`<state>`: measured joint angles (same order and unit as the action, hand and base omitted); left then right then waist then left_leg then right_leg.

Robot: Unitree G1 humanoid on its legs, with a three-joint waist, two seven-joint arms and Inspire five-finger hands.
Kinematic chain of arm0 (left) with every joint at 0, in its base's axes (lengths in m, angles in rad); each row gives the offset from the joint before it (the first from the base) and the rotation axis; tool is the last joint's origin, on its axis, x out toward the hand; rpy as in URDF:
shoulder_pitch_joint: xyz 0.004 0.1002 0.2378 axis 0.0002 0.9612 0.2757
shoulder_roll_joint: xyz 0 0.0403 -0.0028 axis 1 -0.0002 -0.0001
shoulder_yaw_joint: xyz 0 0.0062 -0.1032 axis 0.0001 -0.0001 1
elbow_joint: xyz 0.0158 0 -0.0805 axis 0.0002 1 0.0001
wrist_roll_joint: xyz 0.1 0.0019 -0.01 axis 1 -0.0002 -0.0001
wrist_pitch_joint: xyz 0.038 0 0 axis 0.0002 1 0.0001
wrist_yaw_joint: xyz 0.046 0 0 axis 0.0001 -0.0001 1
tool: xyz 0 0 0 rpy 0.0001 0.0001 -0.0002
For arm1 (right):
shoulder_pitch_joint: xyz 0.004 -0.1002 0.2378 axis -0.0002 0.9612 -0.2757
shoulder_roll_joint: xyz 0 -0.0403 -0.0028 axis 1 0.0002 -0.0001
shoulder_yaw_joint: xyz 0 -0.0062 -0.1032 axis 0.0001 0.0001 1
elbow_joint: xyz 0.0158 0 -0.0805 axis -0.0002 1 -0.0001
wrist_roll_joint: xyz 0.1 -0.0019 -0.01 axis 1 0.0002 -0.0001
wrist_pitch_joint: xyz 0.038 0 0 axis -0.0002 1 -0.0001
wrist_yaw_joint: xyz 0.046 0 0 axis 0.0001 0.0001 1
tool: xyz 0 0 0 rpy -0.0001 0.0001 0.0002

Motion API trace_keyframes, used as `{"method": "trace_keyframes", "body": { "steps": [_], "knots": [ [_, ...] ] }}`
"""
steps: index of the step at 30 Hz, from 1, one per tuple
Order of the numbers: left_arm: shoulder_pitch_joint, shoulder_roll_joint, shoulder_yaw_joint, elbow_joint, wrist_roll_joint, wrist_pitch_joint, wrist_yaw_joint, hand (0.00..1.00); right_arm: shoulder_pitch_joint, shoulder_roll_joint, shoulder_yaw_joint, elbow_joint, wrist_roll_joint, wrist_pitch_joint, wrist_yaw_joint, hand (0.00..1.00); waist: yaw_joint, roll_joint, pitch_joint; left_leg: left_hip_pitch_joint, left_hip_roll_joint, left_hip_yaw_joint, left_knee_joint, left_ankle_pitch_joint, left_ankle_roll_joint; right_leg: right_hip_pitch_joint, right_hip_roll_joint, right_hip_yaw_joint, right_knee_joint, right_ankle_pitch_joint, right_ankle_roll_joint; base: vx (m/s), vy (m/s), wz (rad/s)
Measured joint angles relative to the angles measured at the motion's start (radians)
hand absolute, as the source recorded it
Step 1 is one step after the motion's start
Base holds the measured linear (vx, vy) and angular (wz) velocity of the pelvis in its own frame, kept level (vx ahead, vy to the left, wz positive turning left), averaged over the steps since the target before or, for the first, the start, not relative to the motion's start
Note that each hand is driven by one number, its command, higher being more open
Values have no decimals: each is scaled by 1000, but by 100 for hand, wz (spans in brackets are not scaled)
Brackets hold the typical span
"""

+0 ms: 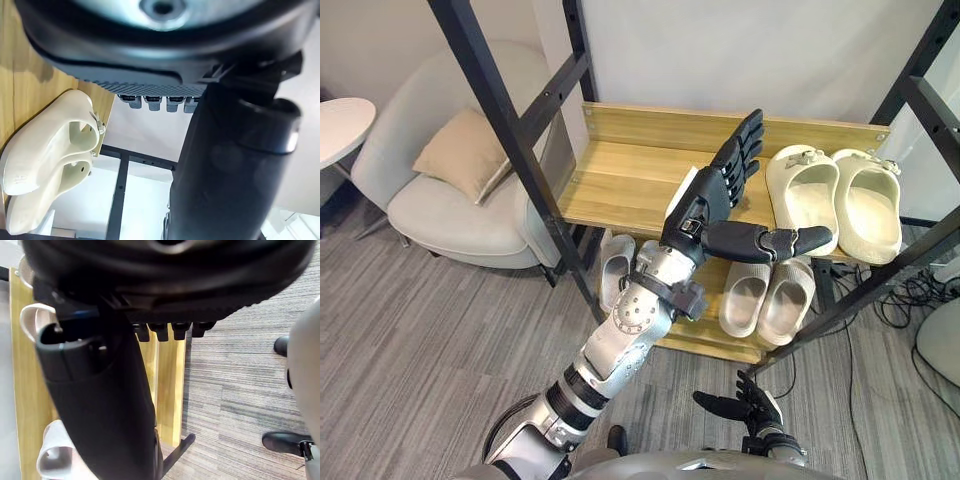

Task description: Organize the slippers on the shoe rack

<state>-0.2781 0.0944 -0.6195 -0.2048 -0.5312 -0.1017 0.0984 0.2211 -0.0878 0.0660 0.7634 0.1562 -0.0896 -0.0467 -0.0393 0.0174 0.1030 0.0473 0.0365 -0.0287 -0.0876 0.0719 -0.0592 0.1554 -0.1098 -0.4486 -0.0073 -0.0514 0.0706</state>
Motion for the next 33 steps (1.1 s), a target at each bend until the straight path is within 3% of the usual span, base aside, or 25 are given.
{"method": "trace_keyframes", "body": {
  "steps": [8, 17, 25, 30, 33],
  "knots": [
    [110, 59, -159, -56, -193, 15, -128, 100, 8, -11, 24, 23, -10, 0, 7, 100, 30, -3, -37, -2, -1, -12, 0, 0, 0, 1, -1, -12, 9, -9, 0, 3, -11, 5],
    [259, 140, -234, 1, -213, 69, -260, 100, 8, -10, 44, 33, -43, 0, 25, 100, 31, -18, -59, 20, 6, -9, 0, 1, 0, 13, 4, -8, 22, -17, -4, -16, -7, -1],
    [448, 217, -115, 192, -37, 88, -267, 100, 7, -11, 44, 35, -58, -1, 37, 100, 32, -25, -55, 38, 16, 3, -5, -3, -5, 23, 7, 4, 16, -18, -5, -23, -10, -5],
    [501, 189, 23, 385, 131, 80, -269, 100, 2, -5, 42, 35, -58, -1, 45, 100, 33, -35, -48, 38, 18, 18, -5, -7, -9, 22, 10, 16, 8, -17, -5, 9, -6, -6],
    [510, 158, 140, 550, 240, 78, -231, 100, 0, 9, 38, 36, -58, -1, 48, 100, 33, -54, -36, 37, 21, 21, -4, -13, -12, 22, 15, 19, -2, -16, -6, 12, -9, -3]
  ]
}}
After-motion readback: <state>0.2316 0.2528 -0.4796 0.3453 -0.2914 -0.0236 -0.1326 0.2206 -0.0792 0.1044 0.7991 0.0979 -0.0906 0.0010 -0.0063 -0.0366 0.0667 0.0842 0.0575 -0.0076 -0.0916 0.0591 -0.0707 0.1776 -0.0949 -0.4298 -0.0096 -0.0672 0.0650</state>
